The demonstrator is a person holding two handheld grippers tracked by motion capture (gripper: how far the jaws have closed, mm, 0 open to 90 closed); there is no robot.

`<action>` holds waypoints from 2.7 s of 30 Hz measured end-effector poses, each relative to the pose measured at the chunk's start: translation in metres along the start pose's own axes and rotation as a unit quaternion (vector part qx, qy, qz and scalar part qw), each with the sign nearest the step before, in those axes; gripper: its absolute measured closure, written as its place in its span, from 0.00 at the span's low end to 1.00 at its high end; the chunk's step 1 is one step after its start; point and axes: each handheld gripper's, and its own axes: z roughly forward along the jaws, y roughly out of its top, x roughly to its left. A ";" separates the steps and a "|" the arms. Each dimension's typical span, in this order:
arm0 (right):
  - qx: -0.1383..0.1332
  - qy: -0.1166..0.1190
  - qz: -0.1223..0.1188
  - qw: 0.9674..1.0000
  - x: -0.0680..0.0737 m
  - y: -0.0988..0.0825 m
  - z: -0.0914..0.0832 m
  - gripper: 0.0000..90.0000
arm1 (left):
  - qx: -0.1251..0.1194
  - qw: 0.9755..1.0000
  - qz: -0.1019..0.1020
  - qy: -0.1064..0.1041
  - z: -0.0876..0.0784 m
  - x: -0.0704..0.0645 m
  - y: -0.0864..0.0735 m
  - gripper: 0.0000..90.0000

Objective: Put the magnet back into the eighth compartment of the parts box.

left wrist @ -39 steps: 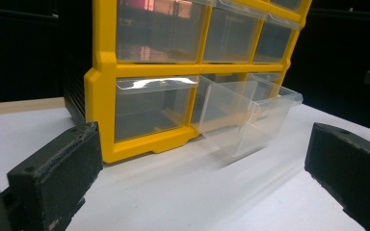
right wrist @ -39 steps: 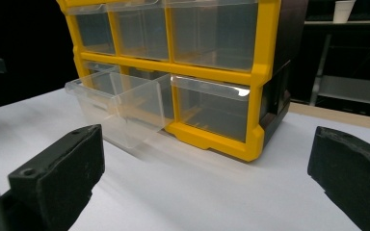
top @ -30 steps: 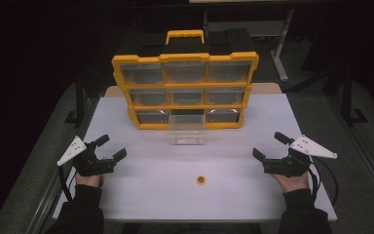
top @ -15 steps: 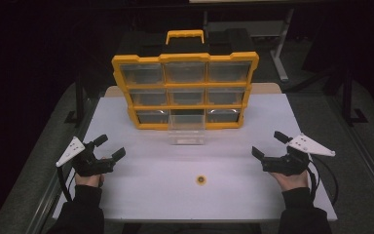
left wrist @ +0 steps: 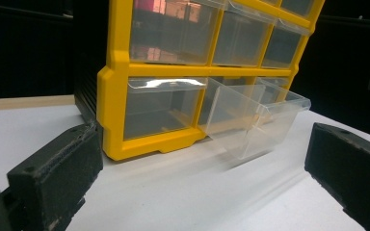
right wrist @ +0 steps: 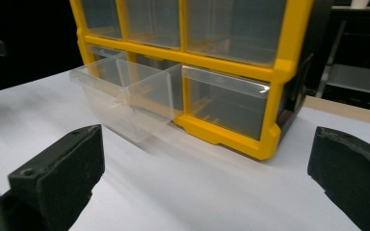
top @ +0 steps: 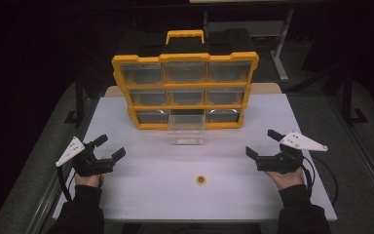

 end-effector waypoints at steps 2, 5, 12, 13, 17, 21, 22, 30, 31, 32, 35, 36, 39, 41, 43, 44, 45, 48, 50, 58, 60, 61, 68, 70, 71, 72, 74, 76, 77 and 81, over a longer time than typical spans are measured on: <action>0.006 0.008 -0.007 1.000 0.004 0.003 0.002 0.00 | 0.000 1.000 -0.001 0.000 0.000 0.000 0.000 0.00; 0.011 0.013 -0.009 1.000 0.005 0.004 0.003 0.00 | 0.000 1.000 -0.001 0.001 0.000 0.000 0.000 0.00; 0.029 0.028 -0.015 0.999 0.010 0.007 0.009 0.00 | -0.007 1.000 -0.004 -0.005 -0.001 0.000 0.001 0.00; 0.029 0.028 -0.015 0.999 0.010 0.007 0.009 0.00 | -0.007 1.000 -0.004 -0.005 -0.001 0.000 0.001 0.00; 0.036 0.036 -0.017 0.999 0.013 0.010 0.012 0.00 | -0.004 1.000 -0.005 -0.001 -0.001 0.001 0.001 0.00; 0.045 0.045 -0.023 0.998 0.016 0.013 0.016 0.00 | -0.004 1.000 -0.005 -0.001 -0.001 0.001 0.001 0.00; 0.047 0.047 -0.023 0.998 0.017 0.014 0.017 0.00 | -0.003 1.000 -0.005 -0.001 -0.001 0.001 0.000 0.00; 0.068 0.063 -0.030 0.995 0.023 0.016 0.024 0.00 | -0.004 1.000 -0.005 -0.003 -0.001 0.000 0.001 0.00; 0.071 0.065 -0.030 0.995 0.023 0.016 0.025 0.00 | -0.005 1.000 -0.005 -0.003 -0.001 0.000 0.001 0.00; 0.074 0.068 -0.031 0.994 0.024 0.016 0.026 0.00 | -0.005 1.000 -0.006 -0.003 -0.001 0.000 0.001 0.00; 0.080 0.072 -0.036 0.994 0.027 0.017 0.028 0.00 | -0.005 1.000 -0.006 -0.003 -0.001 0.000 0.001 0.00; 0.080 0.072 -0.036 0.994 0.027 0.017 0.028 0.00 | -0.005 1.000 -0.006 -0.003 -0.001 0.000 0.001 0.00; 0.083 0.079 -0.040 0.993 0.029 0.018 0.030 0.00 | -0.005 1.000 -0.005 -0.003 -0.001 0.000 0.000 0.00; 0.085 0.081 -0.040 0.992 0.030 0.018 0.031 0.00 | -0.005 1.000 -0.005 -0.003 -0.001 0.000 0.000 0.00; 0.086 0.084 -0.041 0.992 0.030 0.019 0.032 0.00 | -0.004 1.000 -0.006 -0.003 -0.001 0.000 0.000 0.00; 0.087 0.086 -0.039 0.992 0.031 0.020 0.032 0.00 | -0.004 1.000 -0.006 -0.003 -0.001 0.000 0.000 0.00; 0.091 0.089 -0.041 0.991 0.032 0.020 0.034 0.00 | -0.005 1.000 -0.006 -0.003 -0.001 0.000 0.000 0.00; 0.096 0.092 -0.043 0.990 0.033 0.020 0.036 0.00 | -0.005 1.000 -0.005 -0.003 -0.001 0.000 0.000 0.00; 0.101 0.095 -0.045 0.989 0.035 0.019 0.038 0.00 | -0.005 1.000 -0.005 -0.002 -0.001 0.000 0.000 0.00; 0.120 0.108 -0.056 0.985 0.042 0.019 0.044 0.00 | -0.005 1.000 -0.005 -0.002 -0.001 0.000 0.000 0.00; 0.123 0.110 -0.059 0.985 0.044 0.019 0.045 0.00 | -0.006 1.000 -0.006 -0.003 -0.001 0.000 0.000 0.00; 0.126 0.113 -0.061 0.984 0.045 0.020 0.046 0.00 | -0.006 1.000 -0.005 -0.004 0.000 0.000 0.000 0.00; 0.134 0.120 -0.066 0.982 0.049 0.021 0.049 0.00 | -0.006 1.000 -0.006 -0.004 0.000 0.000 0.000 0.00; 0.135 0.123 -0.068 0.981 0.050 0.021 0.050 0.00 | -0.006 1.000 -0.006 -0.004 0.000 0.000 0.000 0.00; 0.136 0.124 -0.068 0.981 0.050 0.021 0.050 0.00 | -0.006 1.000 -0.005 -0.003 0.000 0.000 0.000 0.00; 0.138 0.126 -0.069 0.980 0.050 0.021 0.051 0.00 | -0.007 1.000 -0.005 -0.003 -0.001 0.000 0.000 0.00; 0.139 0.127 -0.070 0.980 0.051 0.021 0.051 0.00 | -0.006 1.000 -0.005 -0.003 -0.001 0.000 0.000 0.00; 0.144 0.130 -0.071 0.978 0.052 0.021 0.053 0.00 | -0.006 1.000 -0.005 -0.003 -0.001 0.000 0.000 0.00; 0.146 0.131 -0.072 0.978 0.053 0.021 0.053 0.00 | -0.006 1.000 -0.005 -0.003 0.000 0.000 0.000 0.00; 0.151 0.134 -0.074 0.977 0.054 0.020 0.056 0.00 | -0.006 1.000 -0.005 -0.002 0.000 0.000 0.000 0.00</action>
